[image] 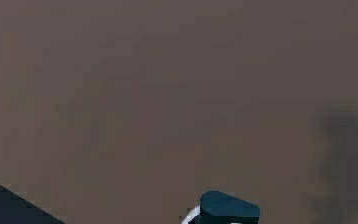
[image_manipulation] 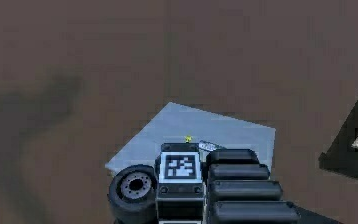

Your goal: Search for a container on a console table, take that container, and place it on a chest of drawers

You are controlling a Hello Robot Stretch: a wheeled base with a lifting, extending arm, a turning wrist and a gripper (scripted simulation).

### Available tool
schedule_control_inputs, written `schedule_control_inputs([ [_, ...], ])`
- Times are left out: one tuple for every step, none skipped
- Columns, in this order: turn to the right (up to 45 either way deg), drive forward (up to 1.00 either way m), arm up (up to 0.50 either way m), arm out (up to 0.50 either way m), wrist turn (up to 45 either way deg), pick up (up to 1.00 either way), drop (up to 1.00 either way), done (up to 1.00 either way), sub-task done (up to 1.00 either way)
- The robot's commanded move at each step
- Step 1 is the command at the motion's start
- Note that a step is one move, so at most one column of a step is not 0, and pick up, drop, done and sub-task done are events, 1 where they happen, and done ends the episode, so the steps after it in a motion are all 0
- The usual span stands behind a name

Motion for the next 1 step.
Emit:
schedule_control_inputs([
  [-3.0,0.0,0.0,0.0,0.0,0.0,0.0,0.0,0.0],
])
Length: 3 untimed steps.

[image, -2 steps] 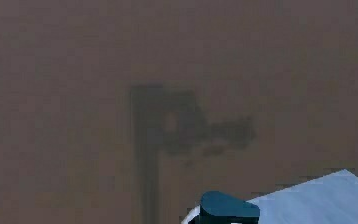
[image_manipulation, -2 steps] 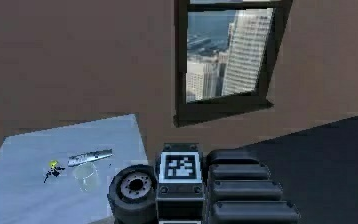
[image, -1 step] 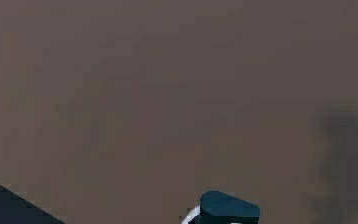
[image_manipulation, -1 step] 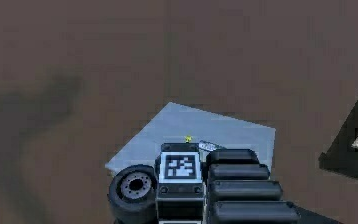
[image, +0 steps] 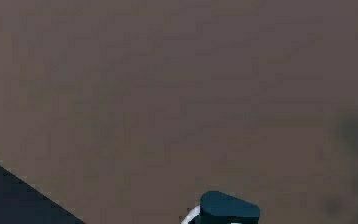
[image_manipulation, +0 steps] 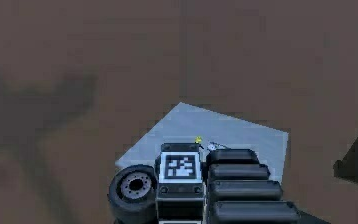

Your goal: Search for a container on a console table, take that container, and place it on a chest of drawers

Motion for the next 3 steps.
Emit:
schedule_control_inputs([
  [0.0,0.0,0.0,0.48,0.0,0.0,0.0,0.0,0.0],
  [0.0,0.0,0.0,0.0,45.0,0.0,0.0,0.0,0.0],
  [0.0,0.0,0.0,0.0,45.0,0.0,0.0,0.0,0.0],
])
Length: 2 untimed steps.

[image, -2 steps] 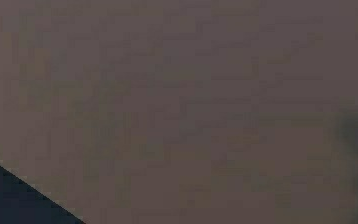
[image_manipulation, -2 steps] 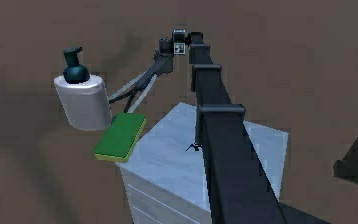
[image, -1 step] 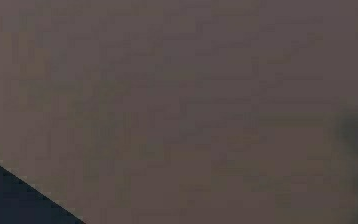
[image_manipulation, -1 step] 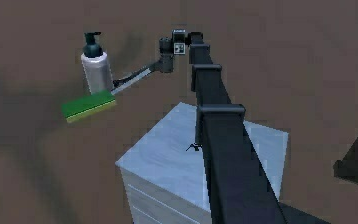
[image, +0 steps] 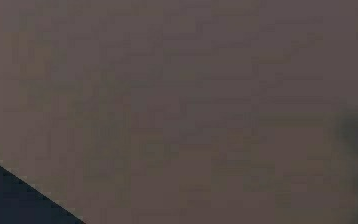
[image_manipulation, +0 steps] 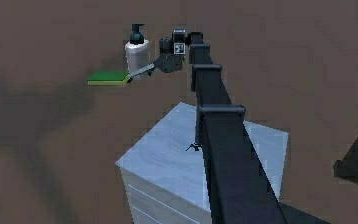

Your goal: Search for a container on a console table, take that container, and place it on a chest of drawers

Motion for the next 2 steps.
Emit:
schedule_control_inputs([
  [0.0,0.0,0.0,0.0,45.0,0.0,0.0,0.0,0.0],
  [0.0,0.0,0.0,0.0,33.0,0.0,0.0,0.0,0.0],
])
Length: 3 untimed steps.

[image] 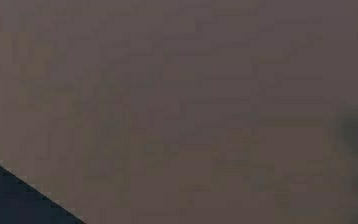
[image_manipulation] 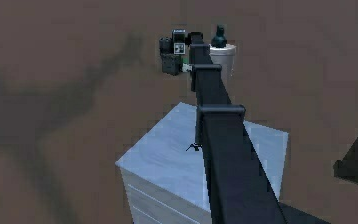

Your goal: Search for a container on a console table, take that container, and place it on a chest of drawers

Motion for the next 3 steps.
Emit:
schedule_control_inputs([
  [0.0,0.0,-0.1,0.0,0.0,0.0,0.0,0.0,0.0],
  [0.0,0.0,-0.32,0.0,0.0,0.0,0.0,0.0,0.0],
  [0.0,0.0,0.0,0.0,0.0,0.0,1.0,0.0,0.0],
])
